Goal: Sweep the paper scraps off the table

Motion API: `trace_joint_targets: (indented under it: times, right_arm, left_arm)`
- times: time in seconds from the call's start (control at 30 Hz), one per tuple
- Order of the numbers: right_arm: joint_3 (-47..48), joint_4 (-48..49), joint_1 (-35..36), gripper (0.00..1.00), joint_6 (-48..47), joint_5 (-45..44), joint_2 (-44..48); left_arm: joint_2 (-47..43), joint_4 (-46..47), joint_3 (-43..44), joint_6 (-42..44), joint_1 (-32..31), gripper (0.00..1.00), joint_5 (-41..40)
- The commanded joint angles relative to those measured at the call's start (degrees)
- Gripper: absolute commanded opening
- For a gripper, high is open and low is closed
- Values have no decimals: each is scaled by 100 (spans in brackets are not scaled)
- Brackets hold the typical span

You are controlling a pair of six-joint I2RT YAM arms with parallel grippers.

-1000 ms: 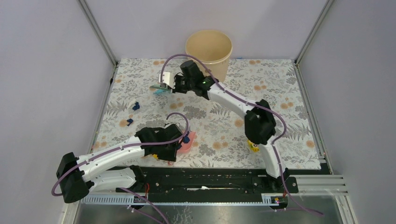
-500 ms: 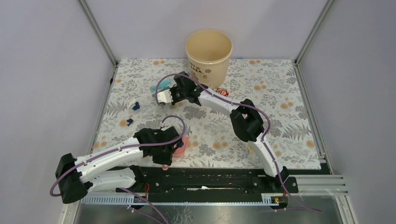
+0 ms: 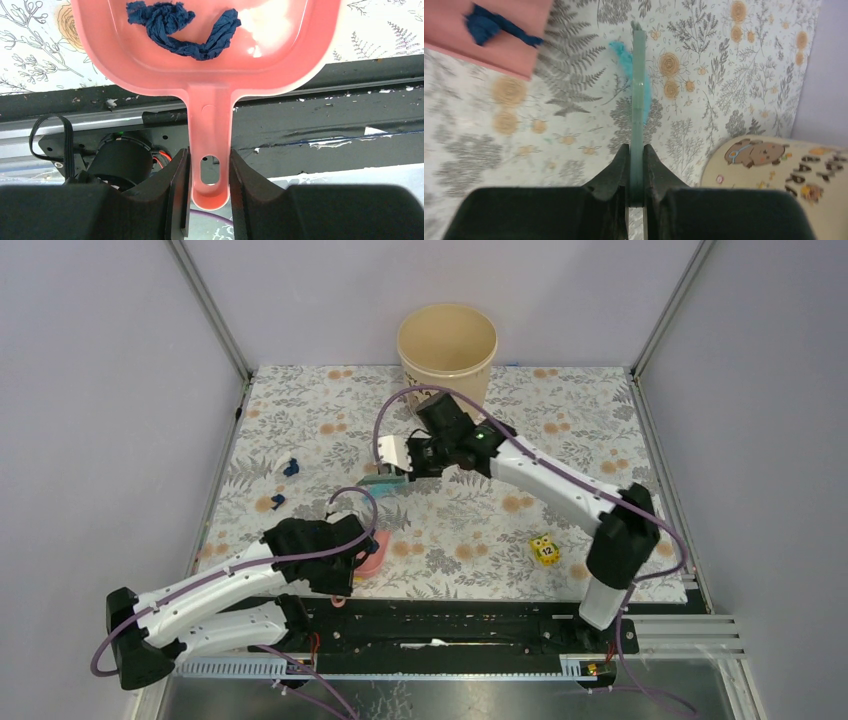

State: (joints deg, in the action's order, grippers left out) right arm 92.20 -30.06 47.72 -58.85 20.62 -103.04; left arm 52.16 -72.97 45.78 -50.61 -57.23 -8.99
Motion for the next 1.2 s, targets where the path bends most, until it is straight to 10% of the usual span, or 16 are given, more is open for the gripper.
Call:
trace_joint_targets:
  times: [0.0, 0.5, 1.17]
  right_arm:
    - [-77, -256, 52, 0, 1480, 261, 891]
    - [-264, 1587, 44, 0, 1257, -2634, -114]
    - [588, -2180, 69, 0, 2130, 855, -173]
  left_arm:
    - [-70, -176, 332, 106, -25, 0, -121]
    - [1267, 1204, 258, 724, 48, 0, -21]
    - [2451, 2420, -34, 1653, 1120, 0, 1120]
